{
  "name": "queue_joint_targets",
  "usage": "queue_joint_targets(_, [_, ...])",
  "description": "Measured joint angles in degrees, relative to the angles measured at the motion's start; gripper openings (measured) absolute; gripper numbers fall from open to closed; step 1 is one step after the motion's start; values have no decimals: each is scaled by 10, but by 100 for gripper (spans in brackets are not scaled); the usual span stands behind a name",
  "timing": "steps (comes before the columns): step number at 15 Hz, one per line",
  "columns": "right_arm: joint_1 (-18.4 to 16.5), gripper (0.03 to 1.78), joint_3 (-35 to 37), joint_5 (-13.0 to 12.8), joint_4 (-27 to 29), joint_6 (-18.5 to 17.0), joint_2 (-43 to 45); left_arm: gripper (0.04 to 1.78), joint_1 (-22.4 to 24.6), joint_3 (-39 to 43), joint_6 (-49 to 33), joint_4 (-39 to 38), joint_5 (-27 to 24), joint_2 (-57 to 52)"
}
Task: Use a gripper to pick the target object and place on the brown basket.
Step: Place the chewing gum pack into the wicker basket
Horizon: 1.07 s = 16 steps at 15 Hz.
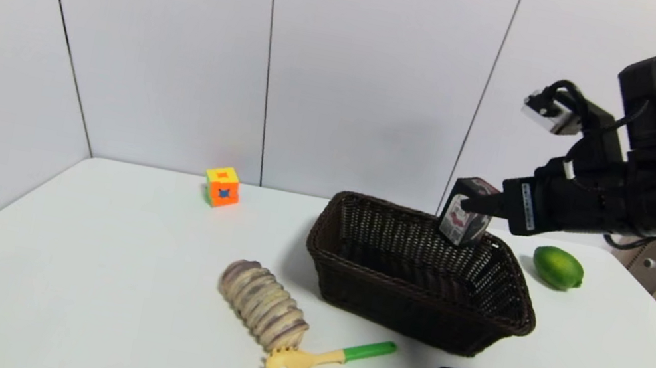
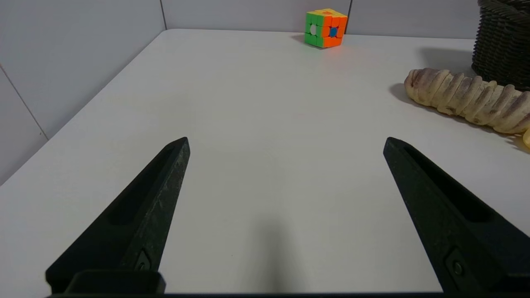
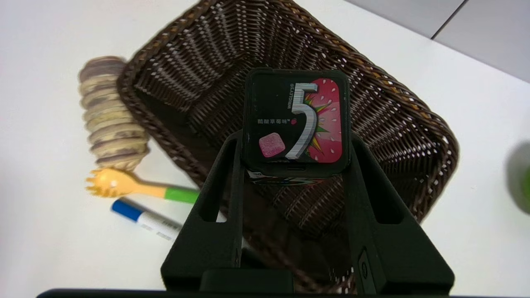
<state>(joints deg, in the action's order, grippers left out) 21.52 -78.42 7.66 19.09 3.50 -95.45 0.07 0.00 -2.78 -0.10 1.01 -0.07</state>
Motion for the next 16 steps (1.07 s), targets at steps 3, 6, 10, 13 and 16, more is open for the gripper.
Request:
queue_joint_targets(3, [-1, 69, 29, 1, -53, 0, -52, 169, 0, 0, 0, 0, 0, 0])
queue_joint_targets(6, [-2, 69, 32, 1, -88, 1, -104, 169, 0, 0, 0, 0, 0, 0])
queue_joint_targets(10, [-5, 89, 20, 7, -91, 2, -134, 169, 0, 0, 0, 0, 0, 0])
queue_joint_targets(13, [-5, 115, 13, 9, -84, 3, -127, 169, 0, 0, 0, 0, 0, 0])
queue_joint_targets(16, [-5, 133, 13, 12, -81, 0, -88, 169, 0, 0, 0, 0, 0, 0])
